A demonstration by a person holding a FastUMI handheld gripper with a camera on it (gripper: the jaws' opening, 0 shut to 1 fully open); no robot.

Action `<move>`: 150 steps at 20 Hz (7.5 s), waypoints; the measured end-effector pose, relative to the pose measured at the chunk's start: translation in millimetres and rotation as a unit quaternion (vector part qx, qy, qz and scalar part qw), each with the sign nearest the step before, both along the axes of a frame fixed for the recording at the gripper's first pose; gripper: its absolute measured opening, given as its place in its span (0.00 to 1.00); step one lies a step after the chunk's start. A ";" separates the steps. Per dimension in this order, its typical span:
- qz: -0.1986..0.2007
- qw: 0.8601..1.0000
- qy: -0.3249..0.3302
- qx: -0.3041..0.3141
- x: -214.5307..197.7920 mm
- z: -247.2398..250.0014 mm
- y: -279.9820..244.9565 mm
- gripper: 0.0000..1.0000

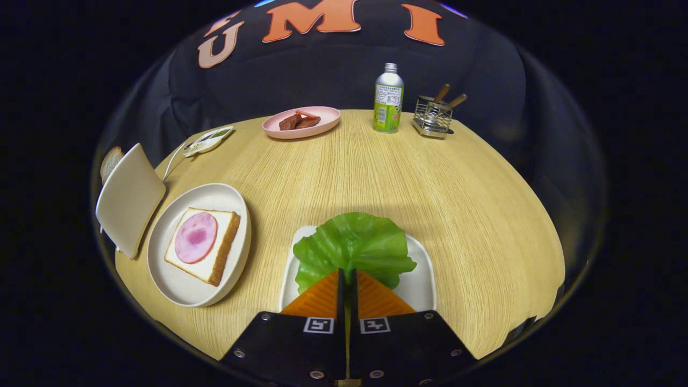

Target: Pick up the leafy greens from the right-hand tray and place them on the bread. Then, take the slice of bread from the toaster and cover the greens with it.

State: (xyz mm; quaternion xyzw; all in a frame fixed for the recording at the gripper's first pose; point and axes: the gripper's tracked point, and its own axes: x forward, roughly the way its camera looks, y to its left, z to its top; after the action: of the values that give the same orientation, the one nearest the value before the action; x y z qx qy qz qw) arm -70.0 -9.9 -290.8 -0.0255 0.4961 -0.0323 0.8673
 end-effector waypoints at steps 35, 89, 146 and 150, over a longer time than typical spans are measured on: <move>0.150 0.966 -0.132 0.167 41.2 99.5 179.5 0.01; 0.240 0.952 0.015 0.187 90.8 207.0 395.3 0.97; 0.163 0.922 0.028 0.350 72.3 206.2 308.0 0.11; 0.148 0.921 0.041 0.357 61.1 188.1 282.0 0.11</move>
State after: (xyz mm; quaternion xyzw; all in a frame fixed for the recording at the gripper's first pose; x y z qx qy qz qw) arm -8.8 272.0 -102.6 0.2117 0.5005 0.2765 0.7926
